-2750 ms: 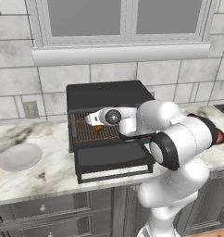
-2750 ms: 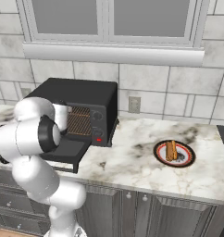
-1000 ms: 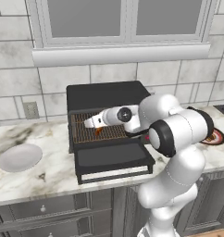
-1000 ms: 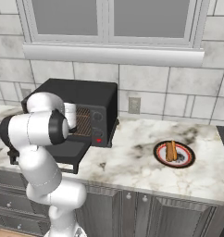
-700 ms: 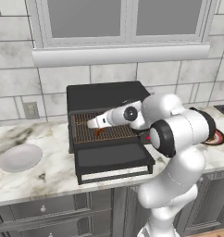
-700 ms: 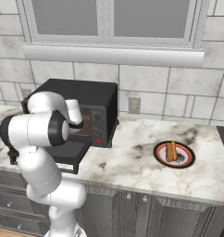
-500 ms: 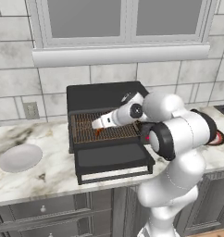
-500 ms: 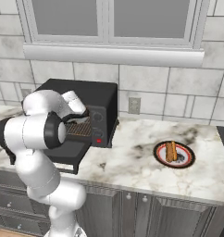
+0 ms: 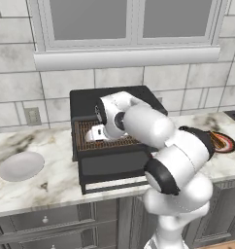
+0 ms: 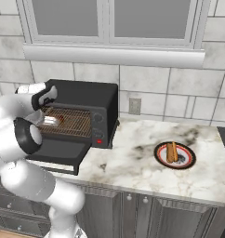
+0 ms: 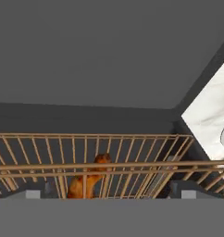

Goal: Open the toaster oven door. Place the hotdog bun on the top rack in the toaster oven and place the chicken drumstick on the bottom rack.

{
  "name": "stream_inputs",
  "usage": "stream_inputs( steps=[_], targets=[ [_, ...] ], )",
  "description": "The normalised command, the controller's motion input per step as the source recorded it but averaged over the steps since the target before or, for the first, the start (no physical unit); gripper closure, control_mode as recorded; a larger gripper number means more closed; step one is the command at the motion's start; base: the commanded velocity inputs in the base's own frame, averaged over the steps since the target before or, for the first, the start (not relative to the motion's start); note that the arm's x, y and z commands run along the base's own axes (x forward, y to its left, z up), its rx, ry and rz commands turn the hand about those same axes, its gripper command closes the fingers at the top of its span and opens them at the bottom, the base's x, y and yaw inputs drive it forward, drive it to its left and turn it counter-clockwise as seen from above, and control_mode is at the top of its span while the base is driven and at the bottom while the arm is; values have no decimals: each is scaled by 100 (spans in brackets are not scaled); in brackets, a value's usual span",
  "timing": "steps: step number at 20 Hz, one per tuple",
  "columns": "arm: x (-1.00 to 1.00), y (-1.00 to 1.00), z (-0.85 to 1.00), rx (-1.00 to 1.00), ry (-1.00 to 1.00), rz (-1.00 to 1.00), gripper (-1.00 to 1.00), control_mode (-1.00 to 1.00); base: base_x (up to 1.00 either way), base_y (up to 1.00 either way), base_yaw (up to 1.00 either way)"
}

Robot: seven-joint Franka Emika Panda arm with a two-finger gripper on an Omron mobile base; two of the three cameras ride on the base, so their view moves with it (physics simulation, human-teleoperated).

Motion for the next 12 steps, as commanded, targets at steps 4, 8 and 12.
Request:
stream_inputs(
  steps=[4, 8, 12],
  targets=[
    [-100, -3, -36, -5, 52, -11, -100, -100, 0, 0, 0],
    [-99, -12, -14, -2, 54, -10, -100, -100, 0, 0, 0],
    [-96, -24, 0, 0, 51, -9, -100, -100, 0, 0, 0]
  ],
)
